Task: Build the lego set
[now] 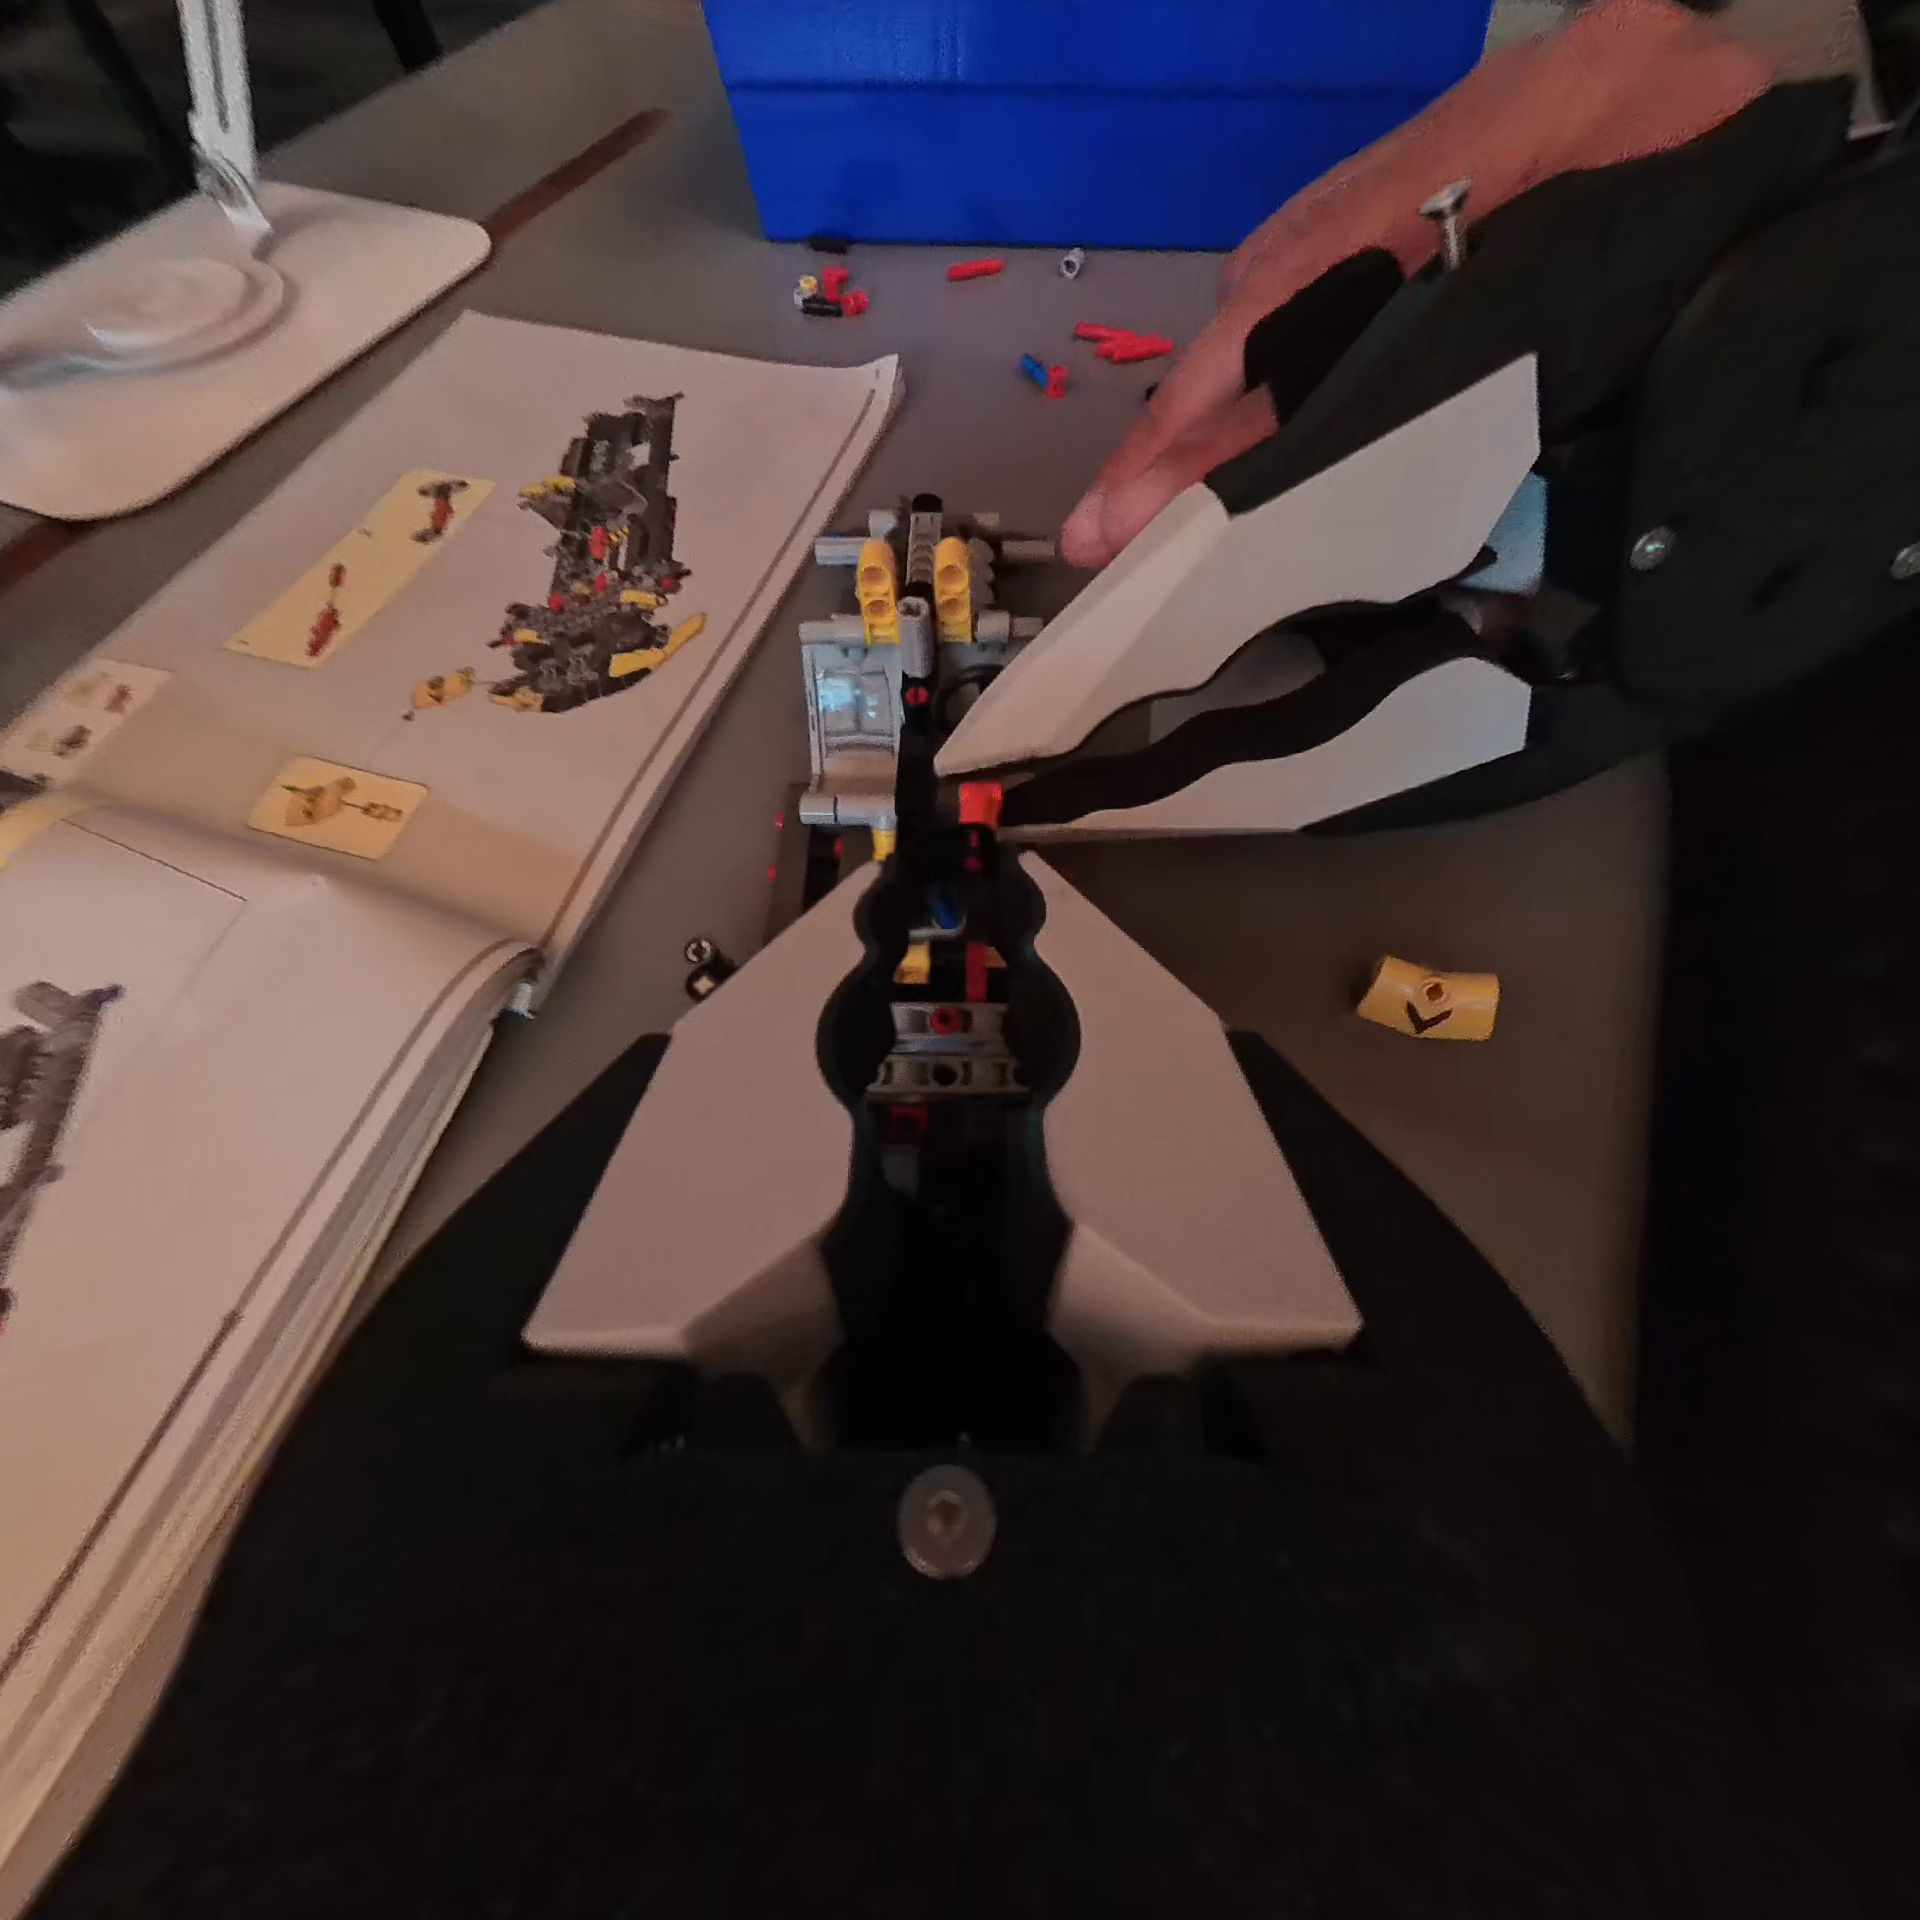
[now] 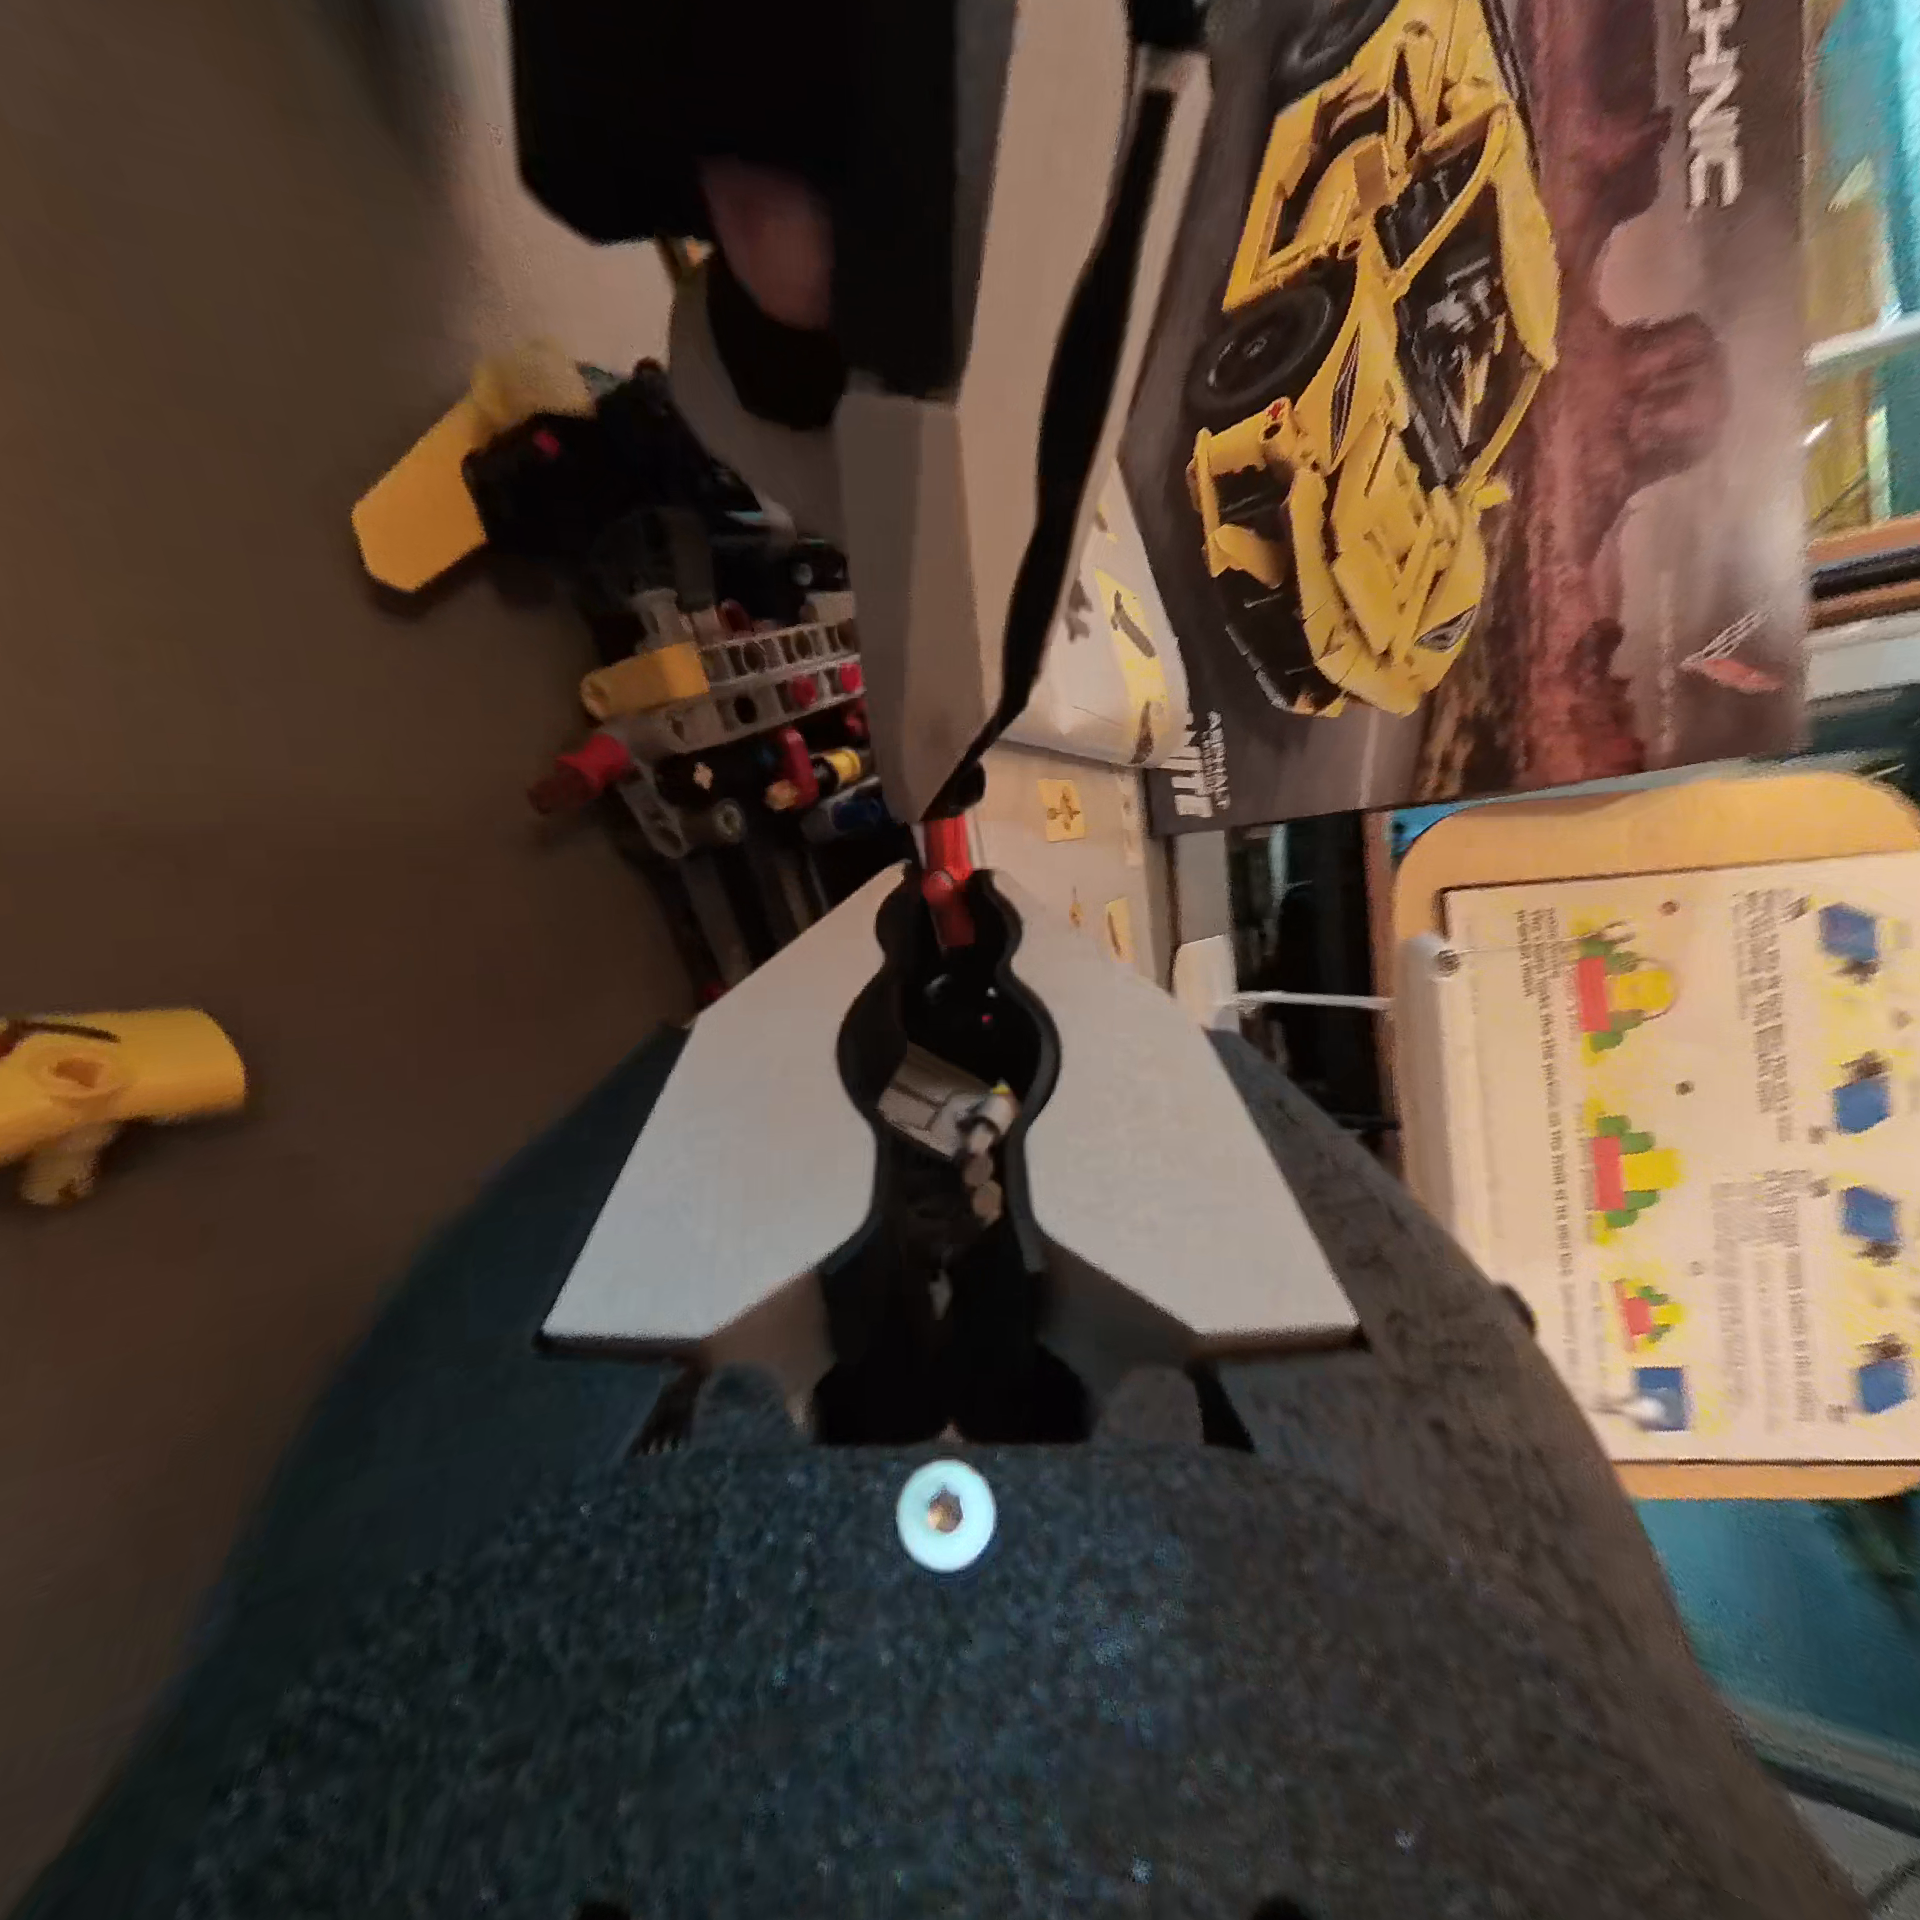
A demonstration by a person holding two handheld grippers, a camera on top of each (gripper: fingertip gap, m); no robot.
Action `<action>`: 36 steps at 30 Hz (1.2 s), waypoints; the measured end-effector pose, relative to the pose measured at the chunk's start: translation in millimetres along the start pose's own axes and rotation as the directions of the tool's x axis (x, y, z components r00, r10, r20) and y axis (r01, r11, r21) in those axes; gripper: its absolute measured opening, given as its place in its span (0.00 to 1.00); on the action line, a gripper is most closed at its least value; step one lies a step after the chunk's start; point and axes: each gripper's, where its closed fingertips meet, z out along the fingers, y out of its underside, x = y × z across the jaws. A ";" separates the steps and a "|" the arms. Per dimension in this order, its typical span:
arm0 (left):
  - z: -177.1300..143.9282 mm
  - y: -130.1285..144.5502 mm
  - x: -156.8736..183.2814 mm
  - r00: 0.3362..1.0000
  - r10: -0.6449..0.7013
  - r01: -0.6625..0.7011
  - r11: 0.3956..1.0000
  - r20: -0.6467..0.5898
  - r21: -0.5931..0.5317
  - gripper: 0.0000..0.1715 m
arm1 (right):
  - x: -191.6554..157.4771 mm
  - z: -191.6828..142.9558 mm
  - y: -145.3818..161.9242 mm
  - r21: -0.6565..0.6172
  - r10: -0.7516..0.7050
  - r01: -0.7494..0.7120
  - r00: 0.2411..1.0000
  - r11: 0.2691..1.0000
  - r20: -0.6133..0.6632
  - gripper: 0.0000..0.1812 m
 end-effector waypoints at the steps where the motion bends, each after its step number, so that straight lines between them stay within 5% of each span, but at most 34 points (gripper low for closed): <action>1: -2.0 -0.4 0.1 1.000 0.021 -0.021 1.000 0.011 0.007 0.10 | -0.2 -1.0 0.6 0.001 -0.037 0.037 0.999 0.999 -0.010 0.05; 15: 2.8 4.8 8.6 0.986 0.158 -0.157 0.987 0.044 -0.023 0.02 | -11.9 2.5 7.8 -0.039 -0.158 0.158 0.987 0.987 0.017 0.04; 36: 0.1 4.0 -10.4 0.989 0.092 -0.089 0.996 0.112 -0.027 0.00 | -8.2 8.7 5.9 -0.140 -0.226 0.221 0.974 0.965 -0.021 0.05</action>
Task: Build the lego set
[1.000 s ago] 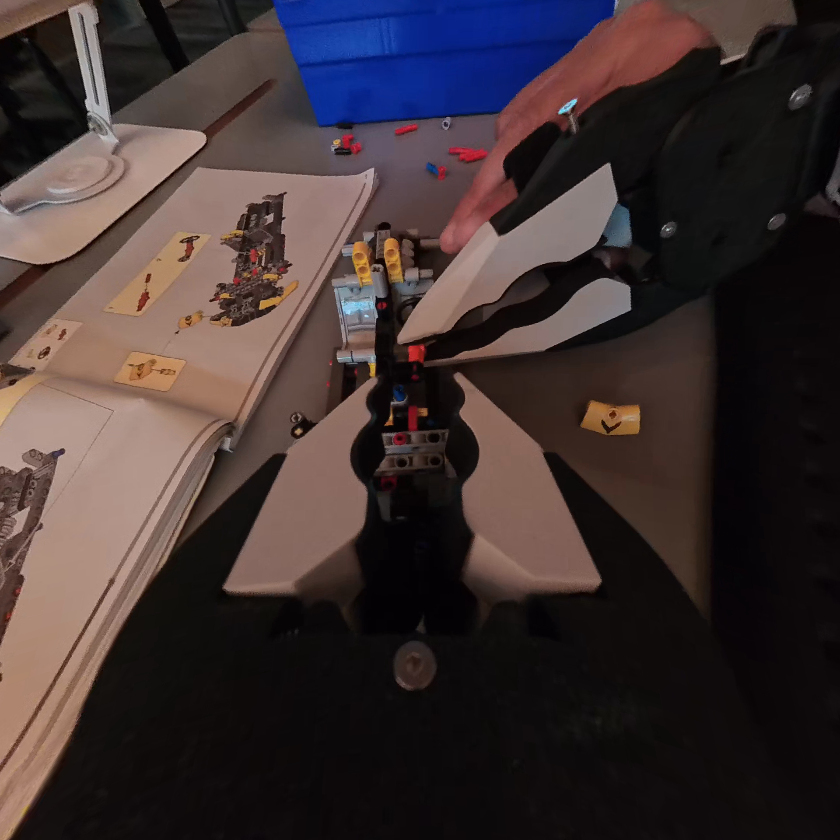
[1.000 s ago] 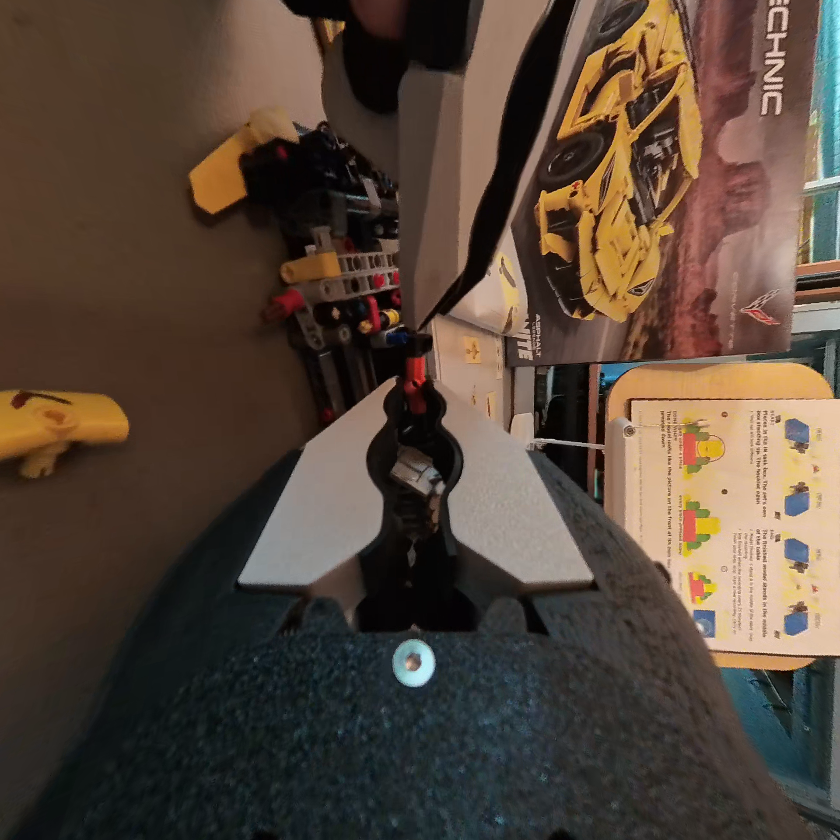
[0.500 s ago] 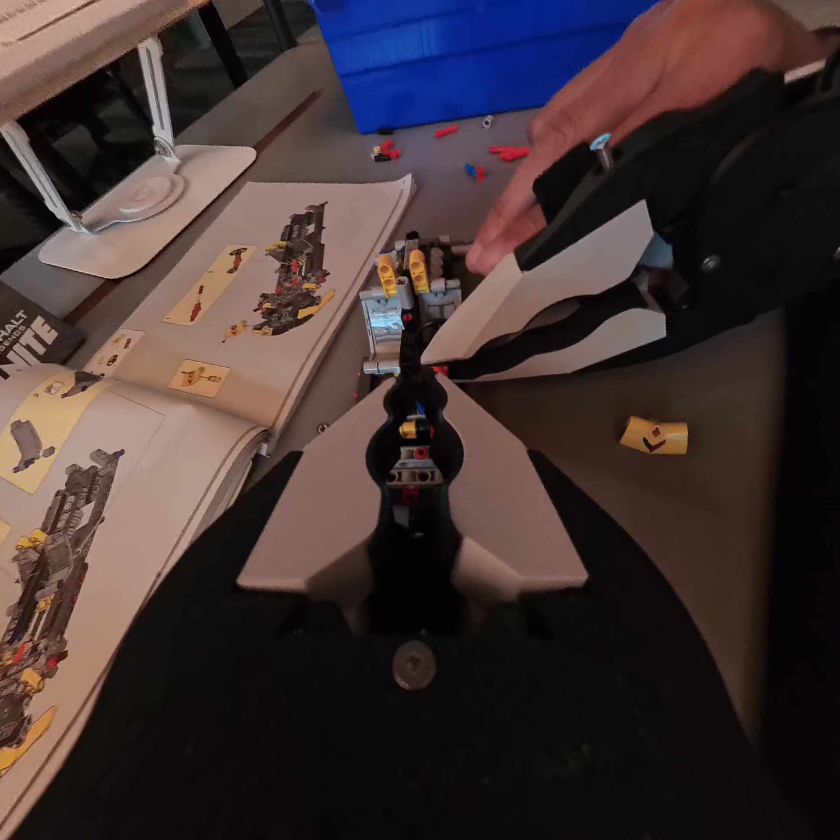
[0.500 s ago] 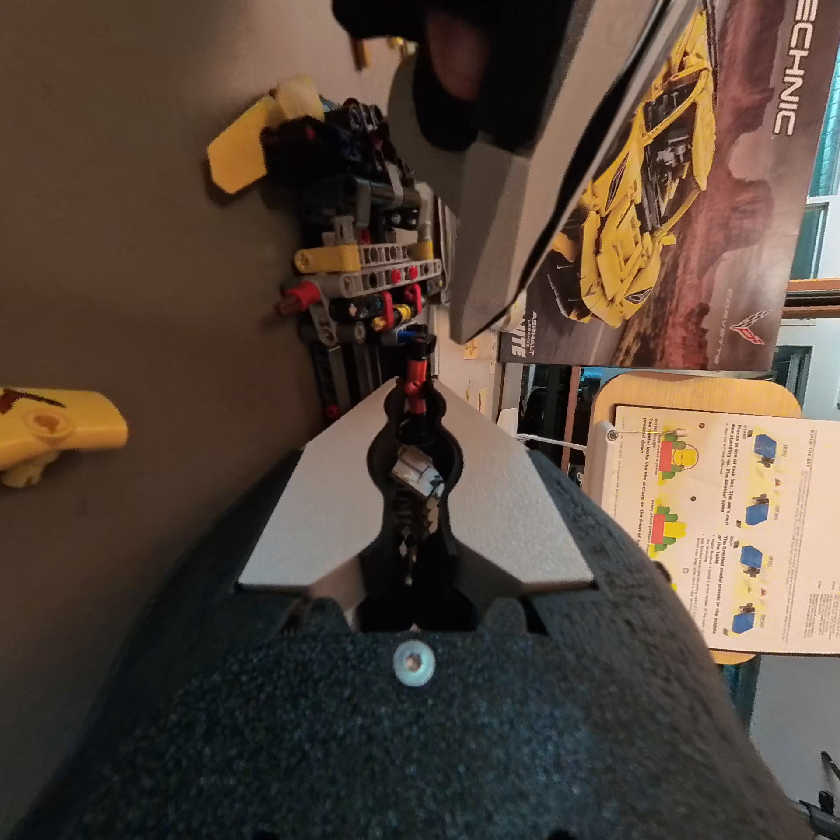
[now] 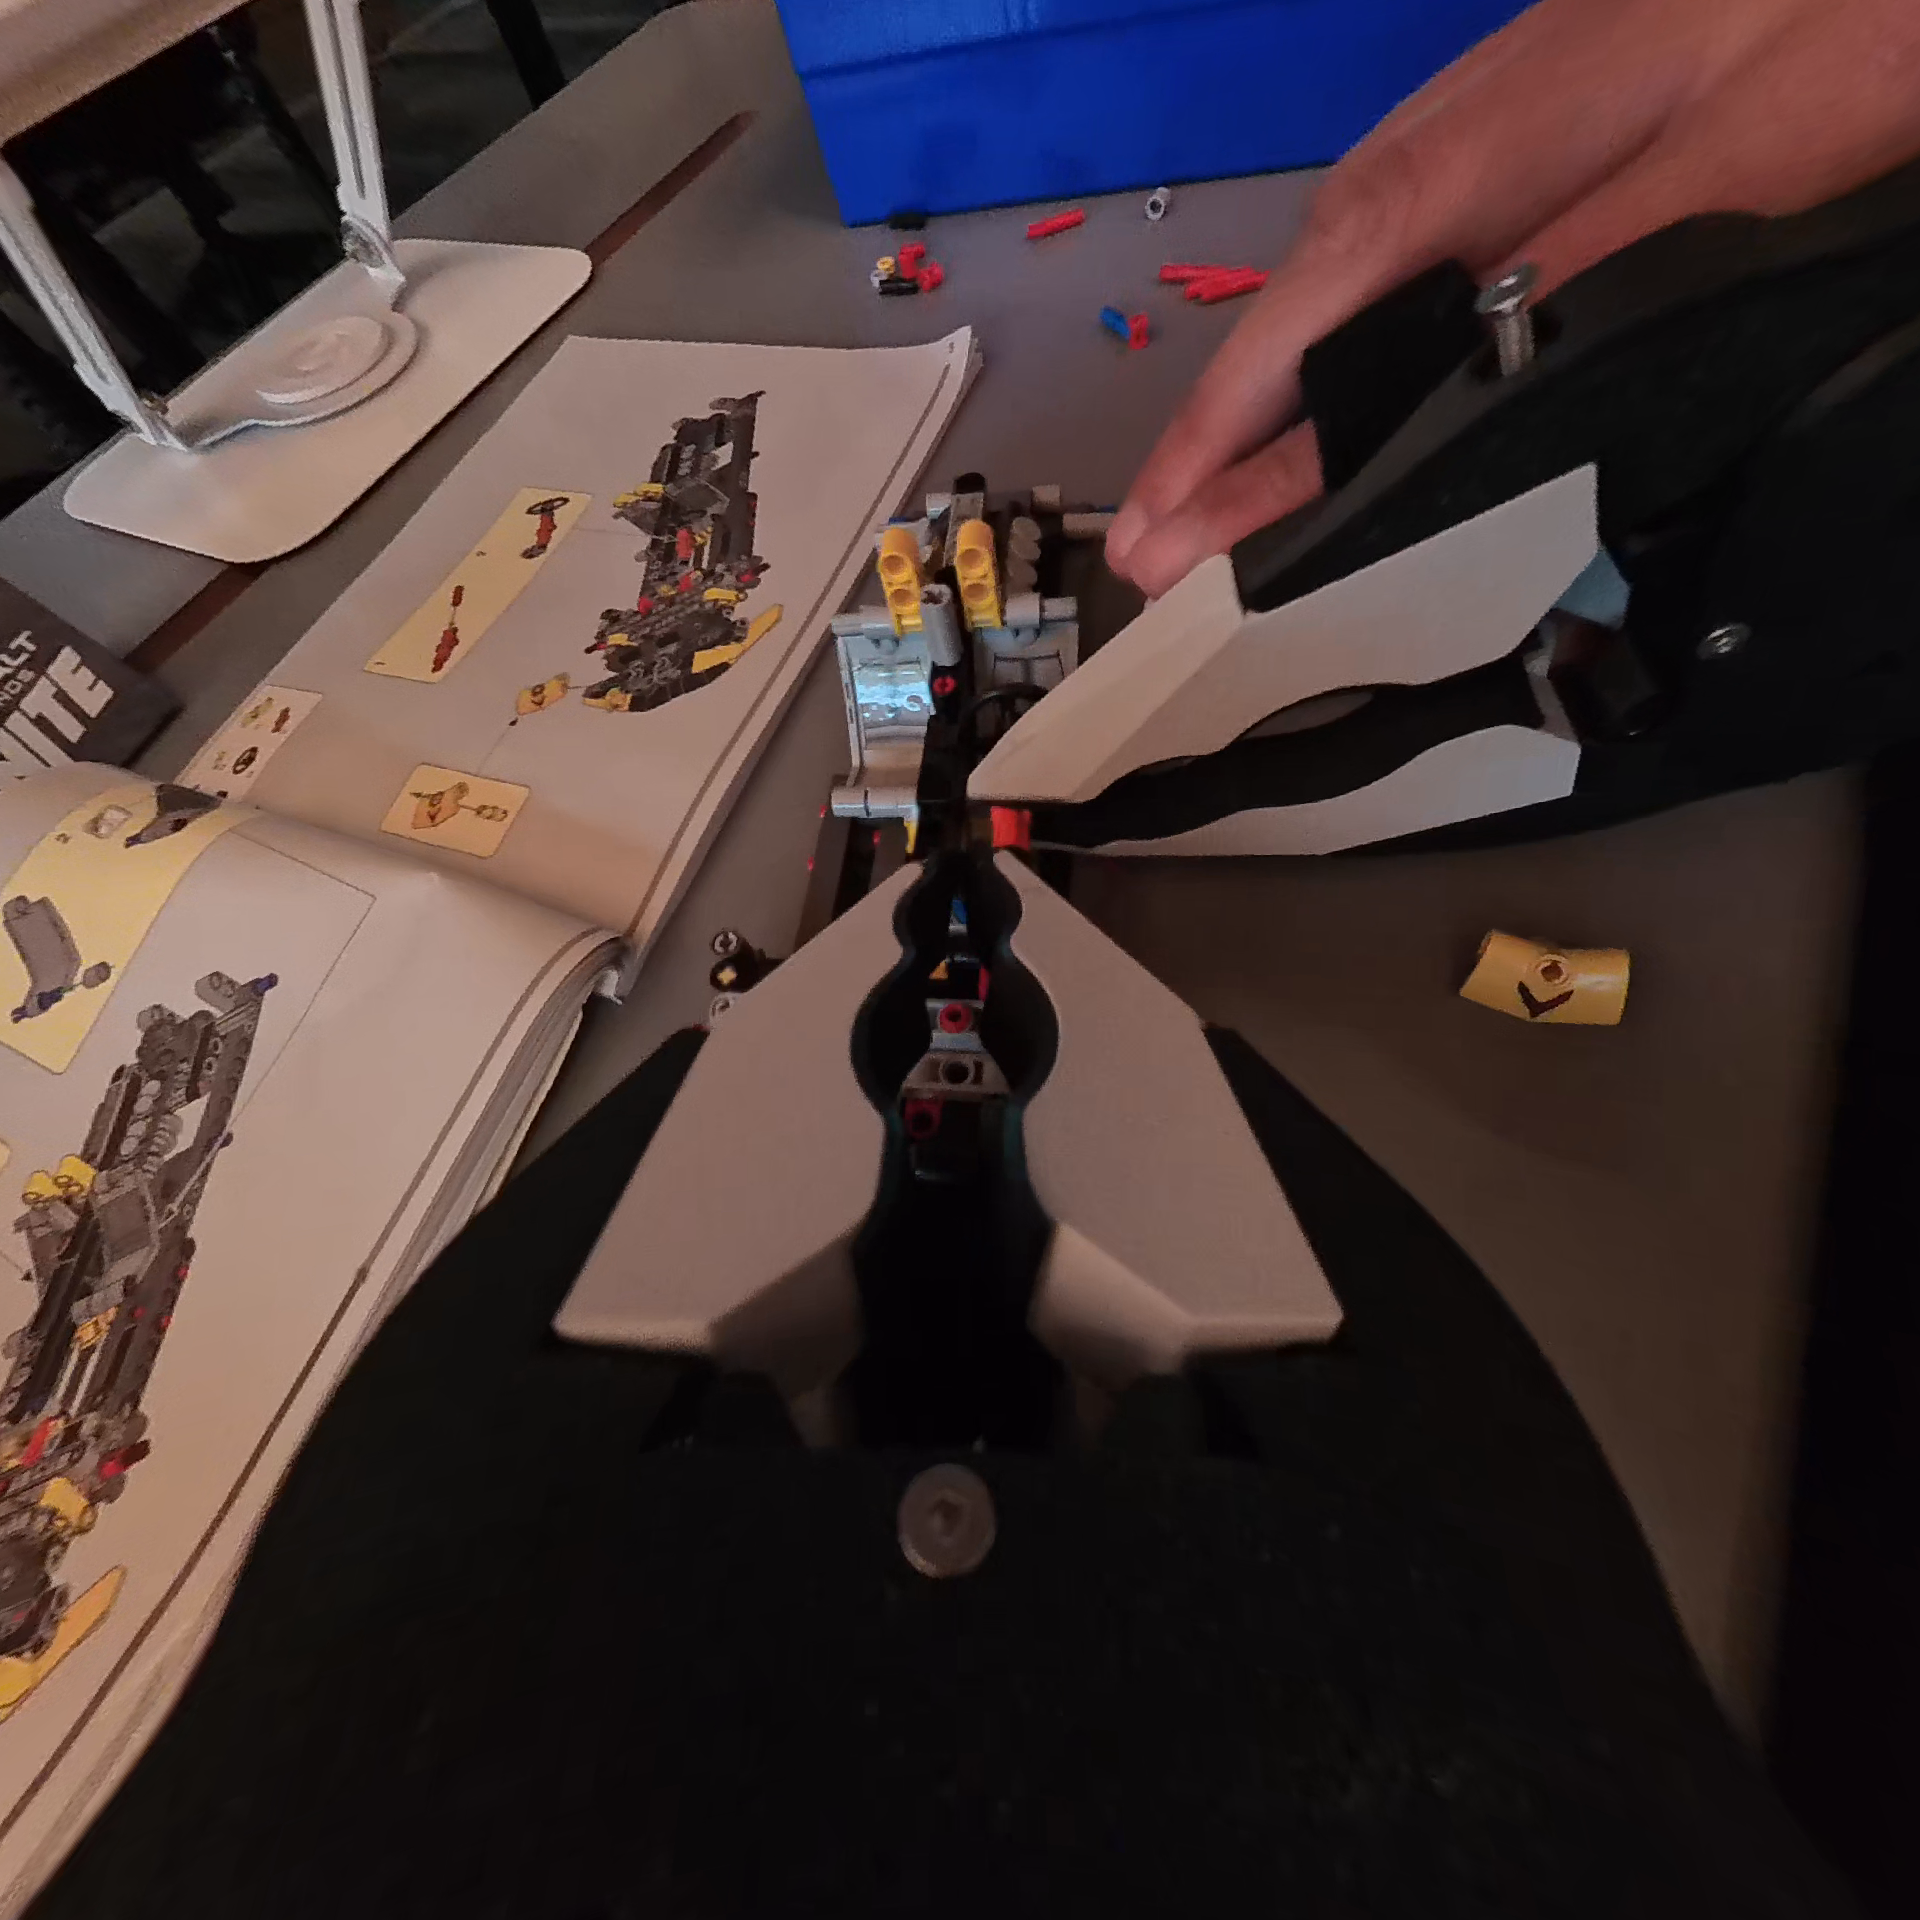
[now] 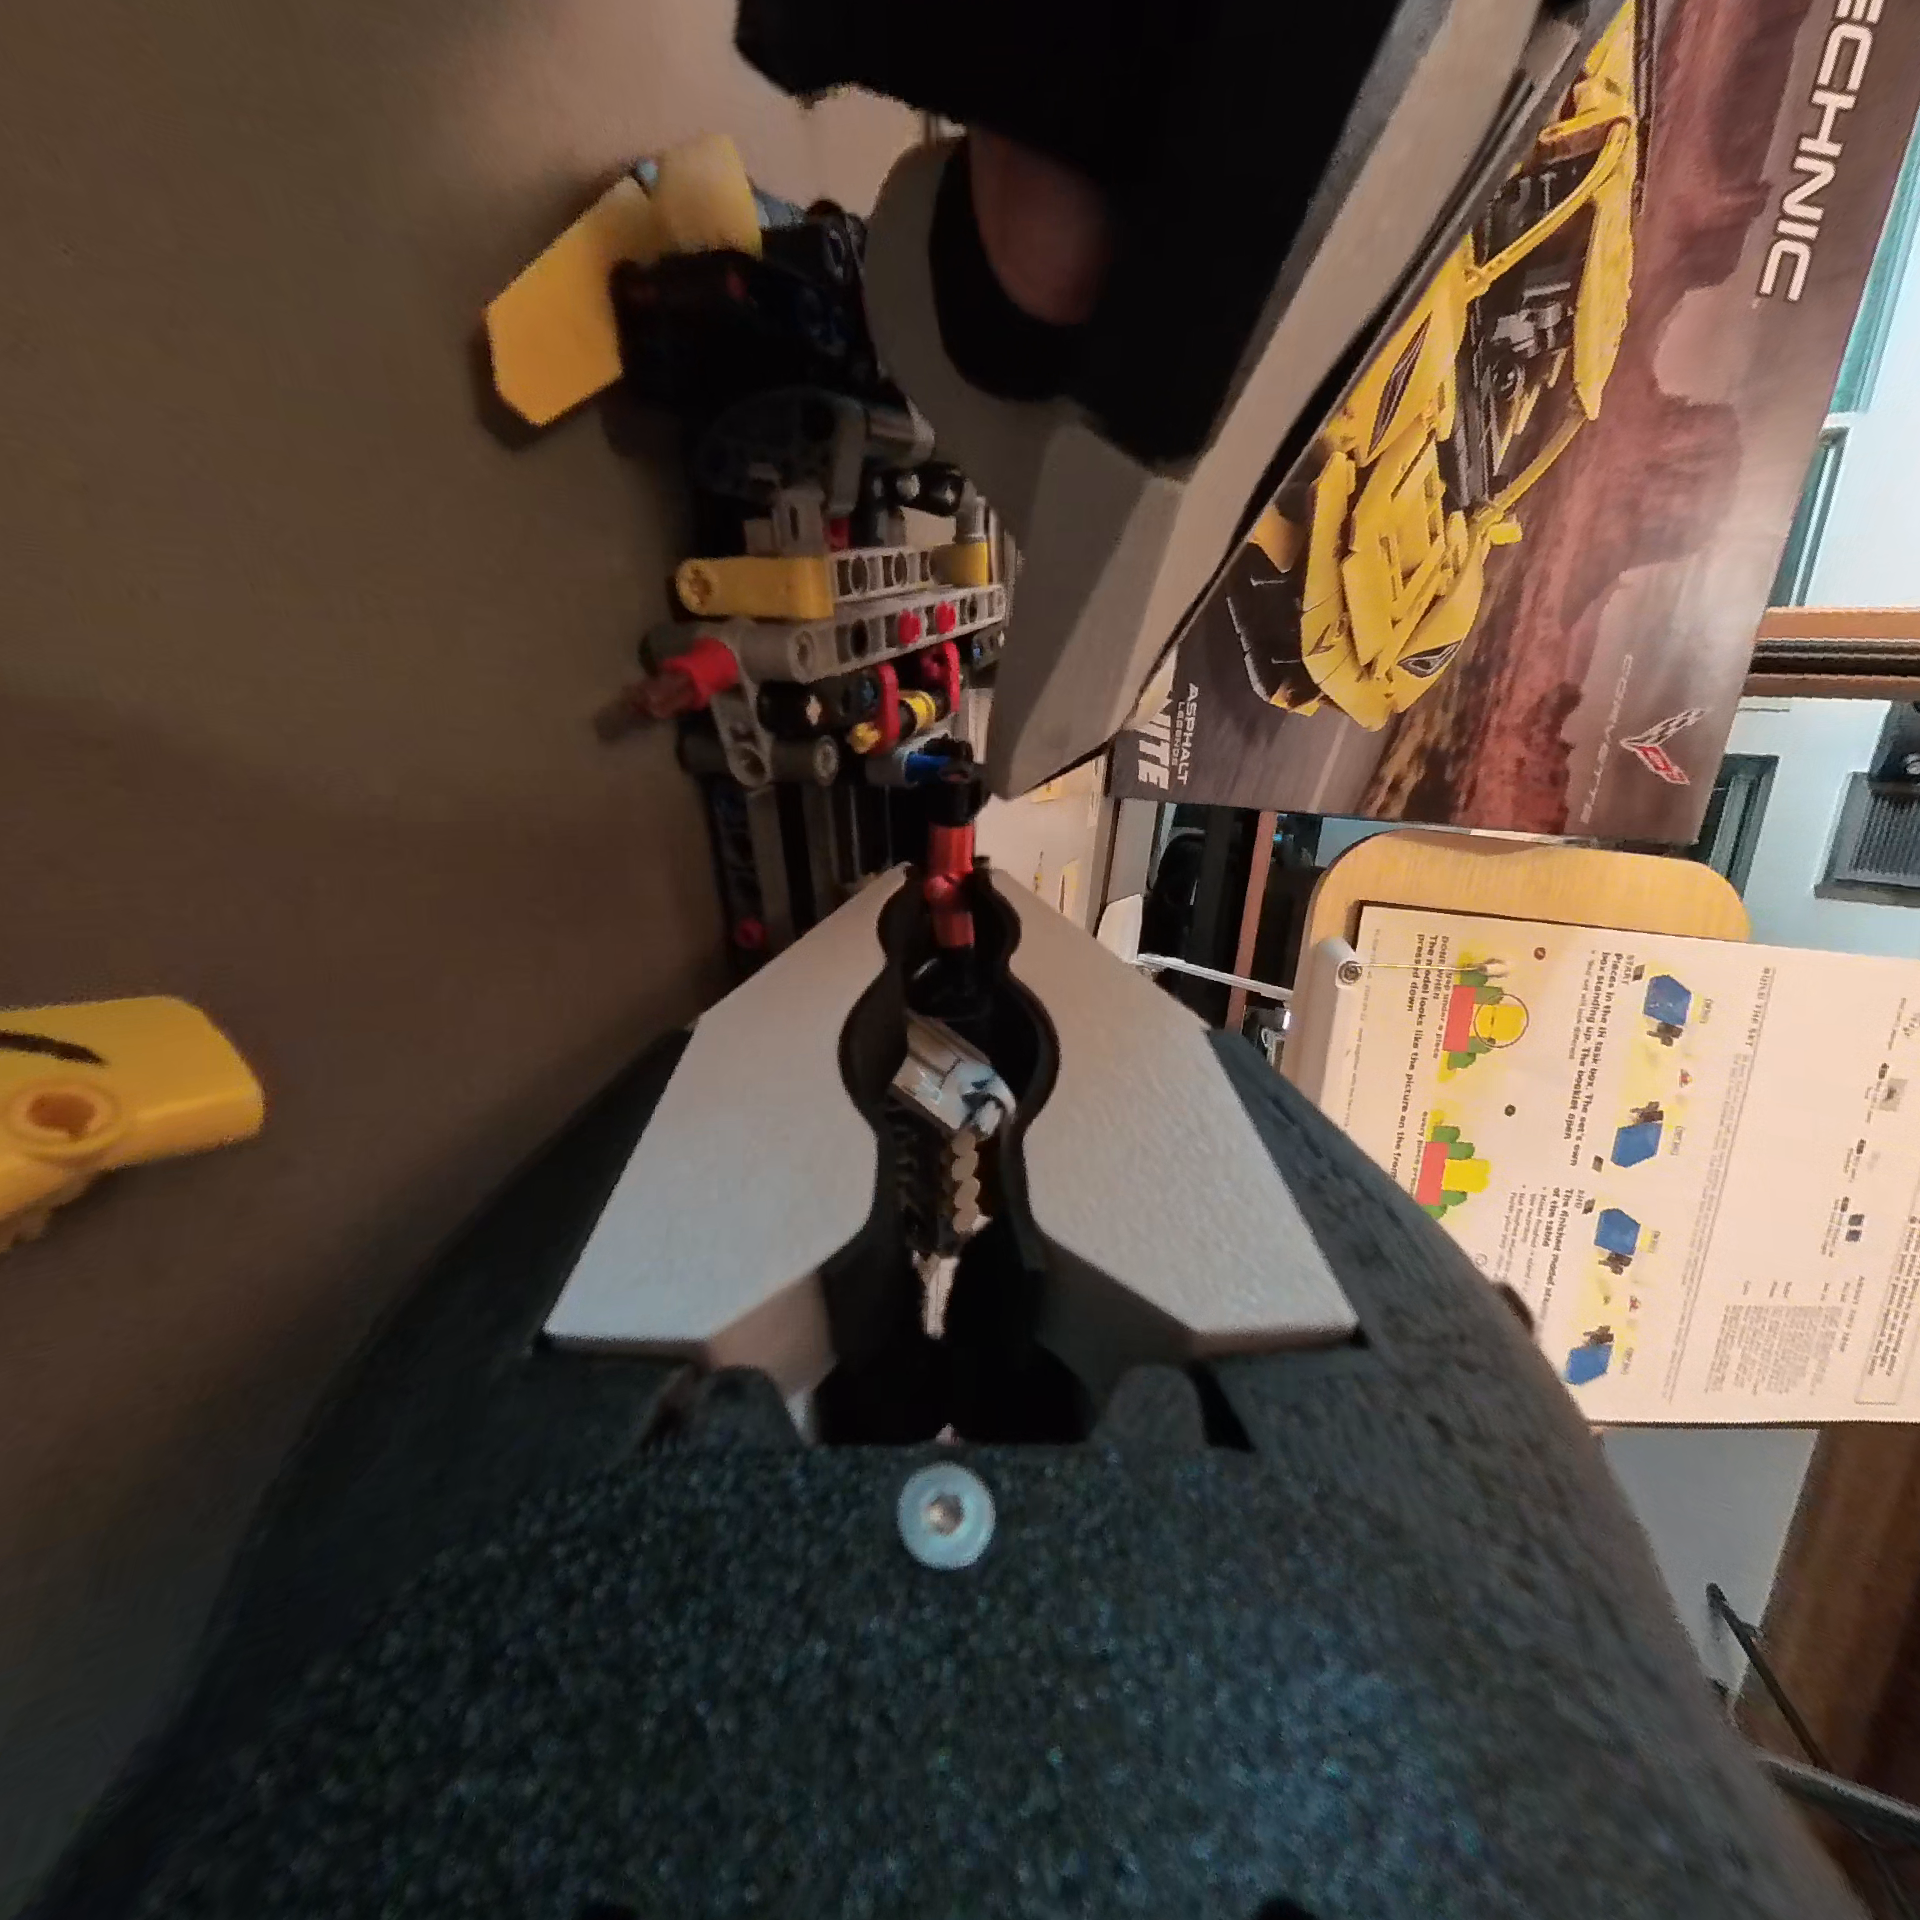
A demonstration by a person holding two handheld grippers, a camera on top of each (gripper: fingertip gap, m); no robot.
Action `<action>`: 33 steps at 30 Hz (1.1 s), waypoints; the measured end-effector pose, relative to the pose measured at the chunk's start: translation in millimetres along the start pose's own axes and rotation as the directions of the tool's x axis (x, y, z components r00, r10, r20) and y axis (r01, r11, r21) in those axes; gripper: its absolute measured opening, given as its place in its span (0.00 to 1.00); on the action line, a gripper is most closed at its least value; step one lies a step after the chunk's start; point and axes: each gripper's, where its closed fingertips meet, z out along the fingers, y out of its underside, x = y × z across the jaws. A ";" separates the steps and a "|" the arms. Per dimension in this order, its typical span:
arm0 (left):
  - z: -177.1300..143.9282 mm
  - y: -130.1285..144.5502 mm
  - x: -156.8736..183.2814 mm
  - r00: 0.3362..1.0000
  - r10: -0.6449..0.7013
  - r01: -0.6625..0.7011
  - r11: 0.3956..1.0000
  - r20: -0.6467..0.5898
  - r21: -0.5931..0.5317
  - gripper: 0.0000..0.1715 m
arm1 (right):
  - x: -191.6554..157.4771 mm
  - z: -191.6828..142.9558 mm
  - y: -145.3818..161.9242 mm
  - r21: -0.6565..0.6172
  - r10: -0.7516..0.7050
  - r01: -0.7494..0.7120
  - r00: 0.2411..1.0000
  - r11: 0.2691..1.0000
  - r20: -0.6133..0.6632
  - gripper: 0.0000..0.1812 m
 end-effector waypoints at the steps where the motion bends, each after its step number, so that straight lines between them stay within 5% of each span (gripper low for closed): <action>1: -0.5 0.9 -1.8 1.000 -0.009 0.009 1.000 0.003 -0.001 0.00 | 0.5 0.5 0.5 -0.009 0.000 0.000 1.000 1.000 -0.002 0.04; 22: 2.8 -0.2 7.2 0.998 -0.015 0.015 1.000 -0.064 0.004 0.06 | -0.7 3.4 0.1 -0.051 -0.077 0.076 0.997 0.996 -0.008 0.04; 28: 3.8 0.7 2.5 0.998 -0.031 0.031 1.000 -0.048 0.002 0.00 | -0.4 2.7 -1.3 -0.043 -0.111 0.111 0.994 0.993 -0.017 0.04; 33: 2.2 1.9 4.0 0.994 -0.071 0.072 0.997 -0.082 0.012 0.00 | -1.5 1.0 -2.8 -0.033 -0.016 0.016 1.000 0.999 0.006 0.05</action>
